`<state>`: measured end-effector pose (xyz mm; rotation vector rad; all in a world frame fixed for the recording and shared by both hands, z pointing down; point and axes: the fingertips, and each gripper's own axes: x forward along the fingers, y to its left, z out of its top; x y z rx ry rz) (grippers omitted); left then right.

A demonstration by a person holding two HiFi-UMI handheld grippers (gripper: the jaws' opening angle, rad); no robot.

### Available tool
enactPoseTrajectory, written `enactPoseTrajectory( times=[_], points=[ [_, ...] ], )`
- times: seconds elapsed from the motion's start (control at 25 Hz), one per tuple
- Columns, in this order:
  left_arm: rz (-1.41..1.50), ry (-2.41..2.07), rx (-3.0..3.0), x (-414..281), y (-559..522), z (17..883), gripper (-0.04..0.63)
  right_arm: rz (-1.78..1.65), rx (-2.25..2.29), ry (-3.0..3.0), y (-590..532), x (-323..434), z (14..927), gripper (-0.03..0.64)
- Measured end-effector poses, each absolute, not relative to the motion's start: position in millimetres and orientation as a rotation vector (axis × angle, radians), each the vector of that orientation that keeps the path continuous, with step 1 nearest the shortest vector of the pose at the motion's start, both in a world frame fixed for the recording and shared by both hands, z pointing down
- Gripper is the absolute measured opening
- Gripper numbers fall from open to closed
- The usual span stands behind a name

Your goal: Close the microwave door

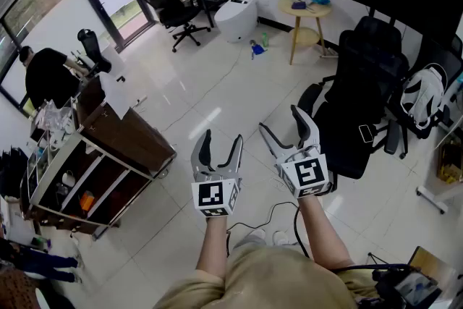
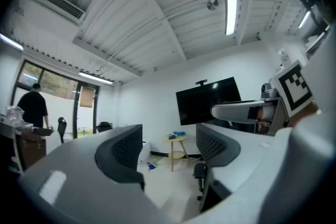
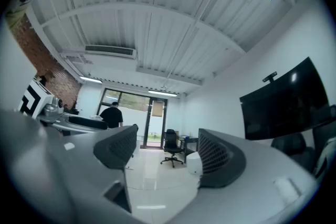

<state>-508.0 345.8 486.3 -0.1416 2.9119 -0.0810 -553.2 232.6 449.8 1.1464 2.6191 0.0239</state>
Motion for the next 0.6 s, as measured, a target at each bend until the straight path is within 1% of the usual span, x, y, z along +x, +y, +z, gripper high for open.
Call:
enactPoseTrajectory(
  times=[0.12, 0.28, 0.44, 0.6],
  points=[
    [-0.053, 2.909, -0.27, -525, 338, 492, 0.322, 0.025, 1.074, 2.791, 221, -558, 462, 0.353],
    [-0.028, 2.888, -0.496, -559, 331, 485, 0.322, 0.063, 0.864, 2.774, 205, -580, 453, 0.351],
    [-0.014, 2.83, -0.791, -569, 325, 478, 0.322, 0.043, 0.56, 2.868, 184, -567, 443, 0.35],
    [0.134, 2.771, -1.068, -583, 309, 468, 0.316, 0.051, 0.32, 2.939, 167, -549, 440, 0.35]
  ],
)
